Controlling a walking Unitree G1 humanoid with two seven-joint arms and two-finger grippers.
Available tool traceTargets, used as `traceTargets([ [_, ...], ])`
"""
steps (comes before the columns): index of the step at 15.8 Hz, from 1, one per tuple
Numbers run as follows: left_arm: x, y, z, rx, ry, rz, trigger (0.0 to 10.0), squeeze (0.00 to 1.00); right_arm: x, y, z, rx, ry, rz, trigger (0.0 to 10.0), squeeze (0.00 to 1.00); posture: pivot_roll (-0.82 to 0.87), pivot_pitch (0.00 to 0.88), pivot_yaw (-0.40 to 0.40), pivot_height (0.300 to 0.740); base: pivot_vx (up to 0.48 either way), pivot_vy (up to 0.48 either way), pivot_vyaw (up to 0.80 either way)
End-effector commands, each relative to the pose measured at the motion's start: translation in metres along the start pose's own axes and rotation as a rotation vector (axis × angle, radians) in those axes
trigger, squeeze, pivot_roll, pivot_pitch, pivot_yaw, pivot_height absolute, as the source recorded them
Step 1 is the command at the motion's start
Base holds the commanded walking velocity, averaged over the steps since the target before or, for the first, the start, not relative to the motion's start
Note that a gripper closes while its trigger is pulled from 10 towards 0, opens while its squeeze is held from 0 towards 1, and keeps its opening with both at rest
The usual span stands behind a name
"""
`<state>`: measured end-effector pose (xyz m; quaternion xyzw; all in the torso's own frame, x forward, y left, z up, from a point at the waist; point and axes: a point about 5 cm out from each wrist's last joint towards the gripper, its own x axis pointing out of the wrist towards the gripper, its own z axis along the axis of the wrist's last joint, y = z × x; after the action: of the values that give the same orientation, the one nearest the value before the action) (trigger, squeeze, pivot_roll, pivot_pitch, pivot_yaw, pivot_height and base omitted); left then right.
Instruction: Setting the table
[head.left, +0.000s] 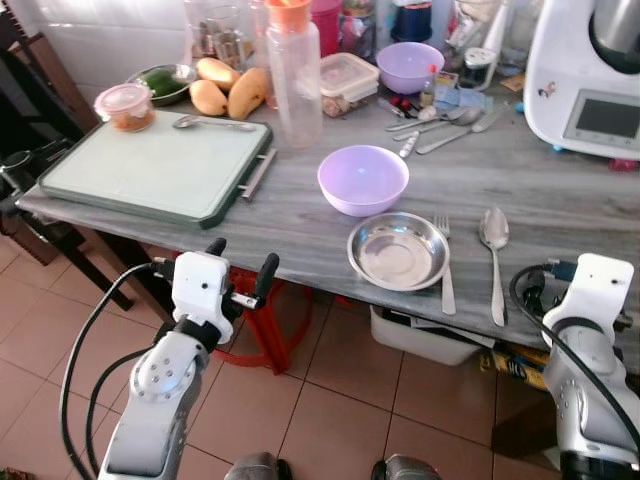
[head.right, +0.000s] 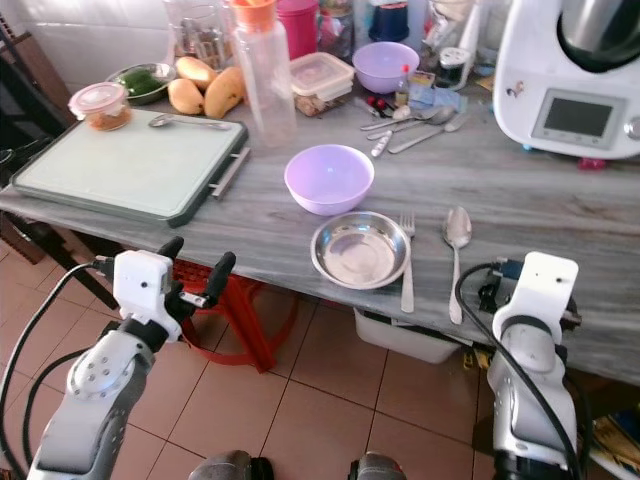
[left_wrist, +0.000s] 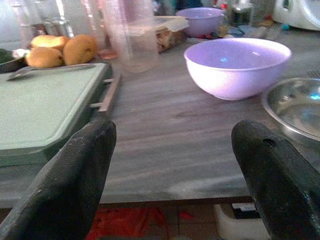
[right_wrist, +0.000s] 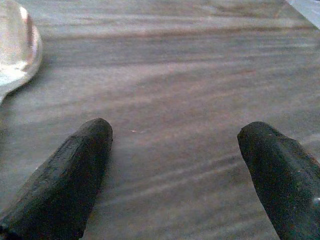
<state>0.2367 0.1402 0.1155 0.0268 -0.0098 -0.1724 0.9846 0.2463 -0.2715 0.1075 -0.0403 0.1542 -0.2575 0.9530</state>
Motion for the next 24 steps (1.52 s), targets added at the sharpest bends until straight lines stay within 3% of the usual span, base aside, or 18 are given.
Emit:
traceTargets([
  [1,-0.004,0.002,0.001,0.008,0.011,0.000,10.0,0.00,0.003,0.002,-0.001,-0.014,0.017,0.005,10.0,0.00,0.02,0.098,0.098,0.740,0.000,0.000,0.00],
  [10,-0.017,0.006,0.004,0.023,0.053,-0.005,10.0,0.00,0.012,0.024,0.002,-0.003,0.054,0.124,10.0,0.00,0.06,0.136,0.108,0.740,0.000,0.000,0.00],
  [24,-0.011,0.001,0.004,0.007,0.052,-0.007,10.0,0.00,0.001,0.052,0.001,0.026,0.103,0.329,10.0,0.00,0.04,0.118,0.094,0.740,0.000,0.000,0.00],
])
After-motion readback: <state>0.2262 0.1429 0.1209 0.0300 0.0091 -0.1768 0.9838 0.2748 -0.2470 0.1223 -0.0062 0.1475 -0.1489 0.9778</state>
